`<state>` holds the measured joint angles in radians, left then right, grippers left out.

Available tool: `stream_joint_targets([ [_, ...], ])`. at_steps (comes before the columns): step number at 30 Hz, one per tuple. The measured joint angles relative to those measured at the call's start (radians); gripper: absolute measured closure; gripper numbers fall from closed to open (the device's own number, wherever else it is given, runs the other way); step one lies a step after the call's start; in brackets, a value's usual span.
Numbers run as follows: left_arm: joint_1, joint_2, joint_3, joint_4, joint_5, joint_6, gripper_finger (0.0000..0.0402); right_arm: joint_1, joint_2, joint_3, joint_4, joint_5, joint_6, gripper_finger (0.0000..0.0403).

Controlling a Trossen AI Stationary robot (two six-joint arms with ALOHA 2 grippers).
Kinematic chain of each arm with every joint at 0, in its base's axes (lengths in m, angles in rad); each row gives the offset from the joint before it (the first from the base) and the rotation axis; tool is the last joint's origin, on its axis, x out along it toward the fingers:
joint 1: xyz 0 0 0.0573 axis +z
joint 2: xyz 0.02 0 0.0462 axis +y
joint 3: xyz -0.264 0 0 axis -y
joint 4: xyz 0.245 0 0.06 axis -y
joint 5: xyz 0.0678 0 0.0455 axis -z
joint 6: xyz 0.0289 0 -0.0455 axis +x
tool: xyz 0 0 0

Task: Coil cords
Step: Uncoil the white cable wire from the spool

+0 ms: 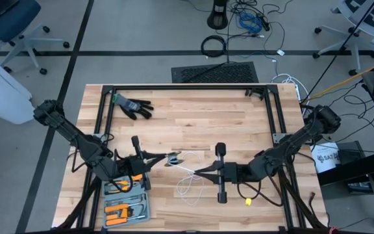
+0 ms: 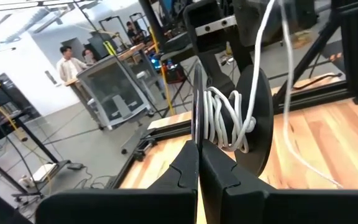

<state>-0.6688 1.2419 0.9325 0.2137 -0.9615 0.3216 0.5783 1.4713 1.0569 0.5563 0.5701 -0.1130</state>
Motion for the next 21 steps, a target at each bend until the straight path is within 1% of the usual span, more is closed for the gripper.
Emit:
stream_joint_targets([
  [3, 0.004, 0.000, 0.000, 0.000, 0.000, -0.001, 0.0401, -0.017, 0.019, 0.000, 0.026, -0.029, 0.000, 0.0403],
  [9, 0.004, 0.000, 0.000, -0.009, -0.039, -0.001, 0.0401, -0.045, 0.045, 0.000, 0.038, -0.077, 0.030, 0.0403],
  [17, 0.006, 0.000, 0.000, -0.021, -0.147, 0.008, 0.0401, -0.049, 0.047, 0.000, 0.039, -0.079, 0.023, 0.0403],
  [21, 0.009, 0.000, 0.000, -0.020, -0.176, 0.029, 0.0401, -0.059, 0.047, 0.000, 0.027, -0.079, -0.007, 0.0403],
])
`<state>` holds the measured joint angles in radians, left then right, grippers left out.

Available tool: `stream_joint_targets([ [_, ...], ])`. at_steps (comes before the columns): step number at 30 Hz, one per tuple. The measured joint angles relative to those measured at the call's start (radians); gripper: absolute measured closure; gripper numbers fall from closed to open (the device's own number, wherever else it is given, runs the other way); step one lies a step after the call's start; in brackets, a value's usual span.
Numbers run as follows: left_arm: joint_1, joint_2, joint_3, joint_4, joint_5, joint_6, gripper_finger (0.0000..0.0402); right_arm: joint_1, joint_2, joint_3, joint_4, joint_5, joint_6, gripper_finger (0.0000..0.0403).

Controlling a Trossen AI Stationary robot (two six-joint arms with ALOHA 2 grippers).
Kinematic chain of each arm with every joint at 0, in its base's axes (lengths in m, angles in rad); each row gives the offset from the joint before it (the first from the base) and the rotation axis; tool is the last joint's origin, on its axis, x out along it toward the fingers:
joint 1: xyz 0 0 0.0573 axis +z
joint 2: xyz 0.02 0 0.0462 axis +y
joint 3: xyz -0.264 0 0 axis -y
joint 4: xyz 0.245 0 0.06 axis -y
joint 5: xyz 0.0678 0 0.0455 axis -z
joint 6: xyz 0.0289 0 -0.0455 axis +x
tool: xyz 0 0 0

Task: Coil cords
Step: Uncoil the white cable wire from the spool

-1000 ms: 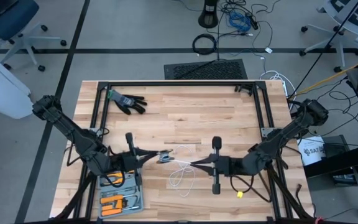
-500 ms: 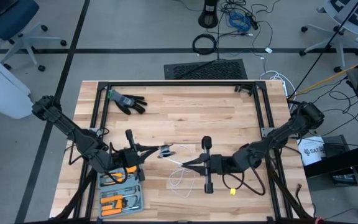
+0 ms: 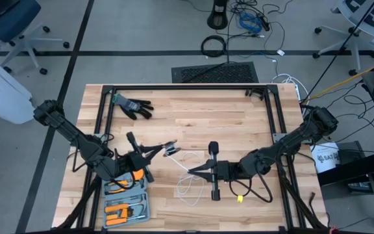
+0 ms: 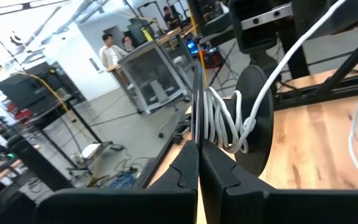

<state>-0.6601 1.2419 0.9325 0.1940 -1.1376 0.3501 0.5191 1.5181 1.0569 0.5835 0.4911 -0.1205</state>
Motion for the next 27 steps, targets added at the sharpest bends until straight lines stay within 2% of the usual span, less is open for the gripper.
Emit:
stream_joint_targets([
  [6, 0.019, 0.000, 0.000, 0.017, -0.049, 0.070, 0.0401, -0.044, 0.000, 0.000, -0.018, -0.001, -0.027, 0.0403],
  [12, 0.117, 0.000, 0.000, 0.084, -0.068, 0.139, 0.0401, -0.121, -0.001, 0.000, -0.134, -0.001, -0.026, 0.0403],
  [19, 0.208, 0.000, 0.000, 0.081, 0.048, 0.076, 0.0401, -0.186, -0.001, 0.000, -0.244, -0.027, -0.023, 0.0403],
  [27, 0.207, 0.000, 0.000, 0.090, 0.061, 0.050, 0.0401, -0.218, -0.001, 0.000, -0.405, -0.082, 0.048, 0.0403],
])
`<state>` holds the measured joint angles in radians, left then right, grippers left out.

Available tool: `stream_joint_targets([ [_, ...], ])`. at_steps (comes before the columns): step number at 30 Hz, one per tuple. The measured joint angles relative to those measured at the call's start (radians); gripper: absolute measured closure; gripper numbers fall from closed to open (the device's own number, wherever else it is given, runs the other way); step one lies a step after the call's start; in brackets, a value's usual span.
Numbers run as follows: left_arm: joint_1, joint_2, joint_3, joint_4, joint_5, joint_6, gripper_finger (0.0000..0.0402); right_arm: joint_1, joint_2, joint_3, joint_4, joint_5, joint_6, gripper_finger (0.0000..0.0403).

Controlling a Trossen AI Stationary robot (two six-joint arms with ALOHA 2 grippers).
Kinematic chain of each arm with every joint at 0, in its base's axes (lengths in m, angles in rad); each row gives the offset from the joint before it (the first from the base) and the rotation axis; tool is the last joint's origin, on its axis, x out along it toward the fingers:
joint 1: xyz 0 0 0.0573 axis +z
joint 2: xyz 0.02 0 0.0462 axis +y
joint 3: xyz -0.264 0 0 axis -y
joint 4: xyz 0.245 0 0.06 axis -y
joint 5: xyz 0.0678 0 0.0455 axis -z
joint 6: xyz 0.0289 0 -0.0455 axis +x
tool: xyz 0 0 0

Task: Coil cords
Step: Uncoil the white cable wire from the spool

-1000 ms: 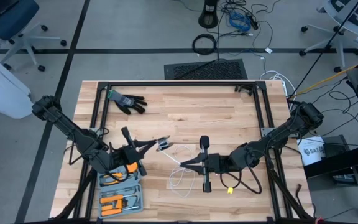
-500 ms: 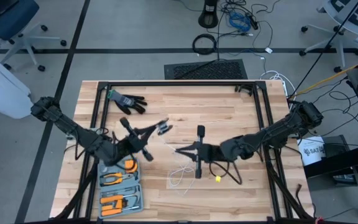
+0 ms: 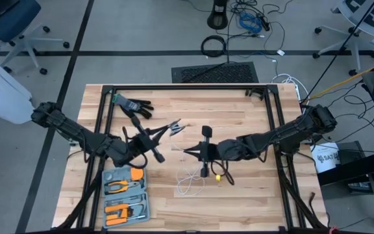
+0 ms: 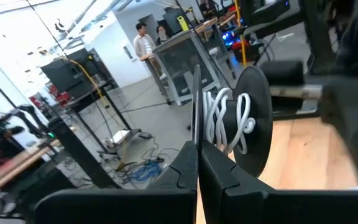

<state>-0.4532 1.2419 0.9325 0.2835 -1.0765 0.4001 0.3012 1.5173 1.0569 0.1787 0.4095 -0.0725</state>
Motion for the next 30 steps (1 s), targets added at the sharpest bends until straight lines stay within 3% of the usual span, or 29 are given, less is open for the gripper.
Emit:
stream_joint_targets([
  [4, -0.020, 0.000, 0.000, -0.003, 0.035, -0.068, 0.0401, 0.000, 0.000, 0.000, -0.085, 0.001, 0.067, 0.0403],
  [17, -0.093, 0.000, 0.000, -0.086, 0.392, -0.289, 0.0401, 0.043, 0.000, 0.000, -0.388, 0.015, 0.377, 0.0401],
  [22, -0.112, 0.000, 0.000, -0.145, 0.396, -0.291, 0.0401, 0.071, 0.000, 0.000, -0.382, 0.036, 0.367, 0.0376],
  [30, -0.109, 0.000, 0.000, -0.231, 0.394, -0.292, 0.0401, 0.095, -0.001, 0.000, -0.451, 0.030, 0.349, 0.0290],
])
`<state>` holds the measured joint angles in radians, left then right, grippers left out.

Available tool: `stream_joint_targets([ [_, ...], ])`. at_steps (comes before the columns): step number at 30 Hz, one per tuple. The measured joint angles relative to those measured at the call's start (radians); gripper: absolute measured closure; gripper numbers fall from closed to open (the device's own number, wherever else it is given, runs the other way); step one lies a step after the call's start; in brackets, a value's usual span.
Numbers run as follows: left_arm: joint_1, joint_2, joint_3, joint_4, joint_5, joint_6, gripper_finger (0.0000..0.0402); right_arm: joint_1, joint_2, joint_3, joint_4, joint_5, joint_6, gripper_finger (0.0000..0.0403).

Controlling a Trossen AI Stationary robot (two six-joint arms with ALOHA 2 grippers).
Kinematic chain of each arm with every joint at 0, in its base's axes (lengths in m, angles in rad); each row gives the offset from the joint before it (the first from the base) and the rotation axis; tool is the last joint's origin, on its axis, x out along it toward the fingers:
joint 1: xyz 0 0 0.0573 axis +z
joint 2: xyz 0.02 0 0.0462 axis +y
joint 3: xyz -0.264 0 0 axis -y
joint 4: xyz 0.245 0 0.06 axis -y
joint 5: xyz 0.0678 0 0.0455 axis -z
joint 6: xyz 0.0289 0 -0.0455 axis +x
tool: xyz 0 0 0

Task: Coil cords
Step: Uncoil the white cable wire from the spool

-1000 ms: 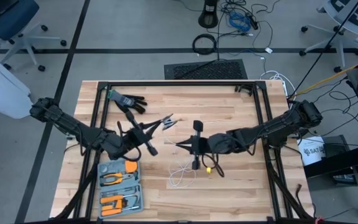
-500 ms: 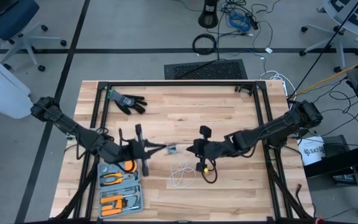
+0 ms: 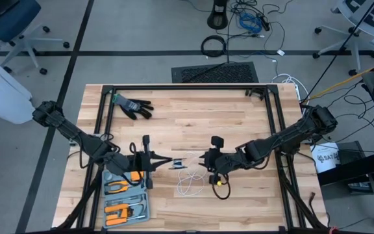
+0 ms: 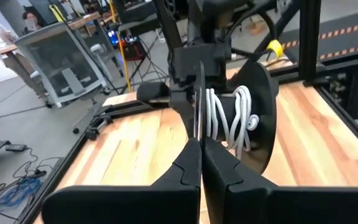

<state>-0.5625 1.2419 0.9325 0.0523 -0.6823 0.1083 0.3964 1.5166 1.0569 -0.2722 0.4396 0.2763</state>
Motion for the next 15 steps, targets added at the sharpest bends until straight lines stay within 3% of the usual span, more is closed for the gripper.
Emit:
stream_joint_targets([
  [7, 0.008, 0.000, 0.000, -0.025, -0.003, 0.000, 0.0401, 0.033, 0.000, 0.000, 0.157, 0.000, -0.102, 0.0240],
  [15, 0.007, 0.000, 0.000, -0.031, -0.003, -0.002, 0.0401, 0.037, 0.004, 0.000, 0.257, 0.005, -0.132, 0.0233],
])
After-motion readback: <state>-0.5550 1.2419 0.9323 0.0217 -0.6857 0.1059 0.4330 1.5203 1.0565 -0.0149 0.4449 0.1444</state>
